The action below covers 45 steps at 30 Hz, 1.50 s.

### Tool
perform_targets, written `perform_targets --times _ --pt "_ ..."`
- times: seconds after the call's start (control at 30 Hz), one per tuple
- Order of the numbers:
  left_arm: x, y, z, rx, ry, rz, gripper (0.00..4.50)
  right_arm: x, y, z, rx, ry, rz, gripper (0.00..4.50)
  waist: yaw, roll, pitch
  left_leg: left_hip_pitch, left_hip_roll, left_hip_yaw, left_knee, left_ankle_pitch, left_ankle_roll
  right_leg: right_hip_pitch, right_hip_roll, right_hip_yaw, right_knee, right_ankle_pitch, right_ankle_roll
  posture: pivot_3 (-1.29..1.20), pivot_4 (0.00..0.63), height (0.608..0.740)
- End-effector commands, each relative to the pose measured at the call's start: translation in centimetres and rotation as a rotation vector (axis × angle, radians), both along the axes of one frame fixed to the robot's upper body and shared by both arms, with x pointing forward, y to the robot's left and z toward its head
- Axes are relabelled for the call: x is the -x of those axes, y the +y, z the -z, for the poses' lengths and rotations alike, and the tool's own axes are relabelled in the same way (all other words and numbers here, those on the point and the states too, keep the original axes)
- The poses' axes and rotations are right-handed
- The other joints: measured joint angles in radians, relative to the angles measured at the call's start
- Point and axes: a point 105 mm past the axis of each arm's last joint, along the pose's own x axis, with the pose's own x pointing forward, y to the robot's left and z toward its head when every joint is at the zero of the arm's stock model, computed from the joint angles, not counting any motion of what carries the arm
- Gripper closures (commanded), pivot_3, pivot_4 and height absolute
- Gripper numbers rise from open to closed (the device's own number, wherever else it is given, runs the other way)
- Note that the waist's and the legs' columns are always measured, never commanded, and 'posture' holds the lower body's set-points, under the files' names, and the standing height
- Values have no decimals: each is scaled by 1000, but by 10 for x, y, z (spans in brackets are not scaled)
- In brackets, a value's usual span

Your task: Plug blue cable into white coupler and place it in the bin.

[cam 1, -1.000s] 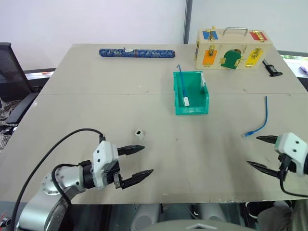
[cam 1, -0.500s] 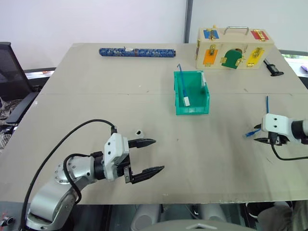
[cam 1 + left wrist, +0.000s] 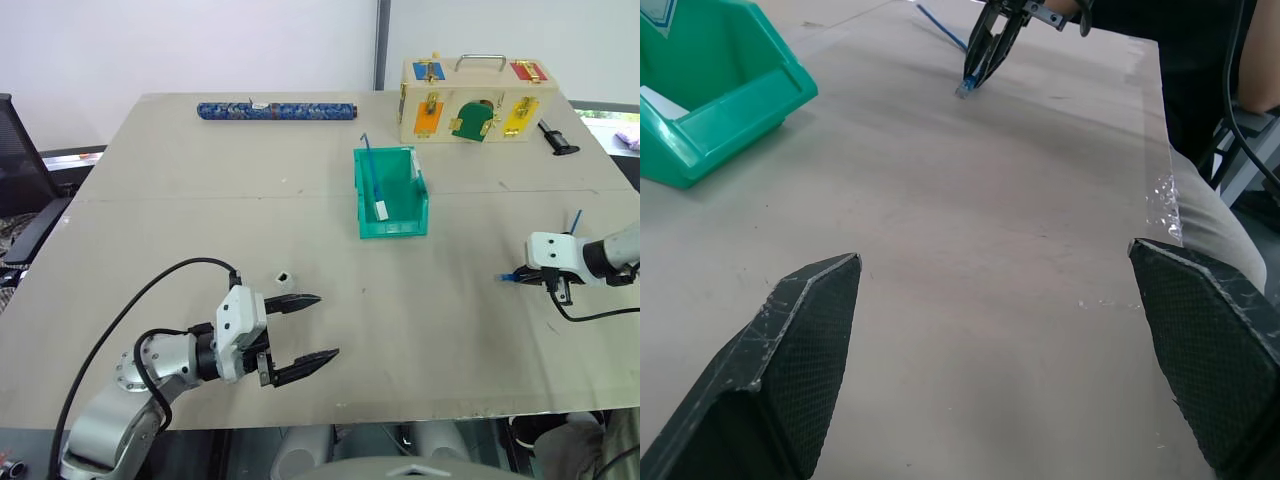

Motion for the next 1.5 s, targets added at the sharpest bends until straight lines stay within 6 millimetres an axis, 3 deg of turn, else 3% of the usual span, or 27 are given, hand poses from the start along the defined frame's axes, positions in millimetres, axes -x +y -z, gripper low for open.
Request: perform_targets --times 0.03,0.23,0.4,0.5,0.57,0.73,0.87,1.03,1.17,1.5 --pt "-3 -4 -6 -16 -49 0 88 9 40 -16 -49 15 -84 4424 0 0 0 0 0 0 0 0 0 0 0 0 0 0 0 0 150 740" --pt "-16 -6 7 -161 -68 -47 88 20 116 -7 -91 66 -145 4424 2 0 0 -1 -1 -6 0 0 0 0 0 -1 0 1 1 0 150 740" --pt "-26 -12 7 -194 -49 -14 88 9 140 14 -44 30 -188 4424 7 0 0 -2 -3 -6 1 0 0 -1 -1 -4 0 2 3 0 150 740" --pt "-32 -20 9 -210 -57 4 88 11 137 18 -61 61 -200 3367 3 -1 -1 -1 -3 -7 1 0 0 0 -1 -4 0 2 3 0 150 740" --pt "-35 -23 10 -221 -56 12 88 12 136 14 -103 53 -187 2406 3 -1 -1 -1 -3 -8 1 0 0 0 -1 -4 0 2 3 0 150 740" --pt "-49 -30 13 -226 -19 5 88 28 131 -25 -437 -18 -137 49 12 -1 0 -3 -3 -11 0 0 -1 -1 -1 -6 0 2 3 0 150 740" --pt "-56 -37 14 -221 6 59 88 48 109 -35 -569 -113 -114 49 17 0 0 -4 -4 -12 0 0 0 -1 -2 -5 0 2 4 0 150 740" --pt "-71 -48 18 -255 6 158 88 80 72 -31 -664 -224 79 49 31 0 0 -3 -4 -10 0 0 0 0 -1 -8 1 2 4 0 150 740" --pt "-80 -61 21 -295 -6 206 88 102 61 -26 -690 -253 175 49 17 0 0 -1 -3 -7 1 0 0 1 -1 -4 1 2 4 0 150 740" --pt "-104 -102 21 -369 -51 274 88 134 45 -13 -641 -268 362 49 16 0 0 -1 -3 -4 1 0 0 2 -1 -3 1 0 7 0 150 740"
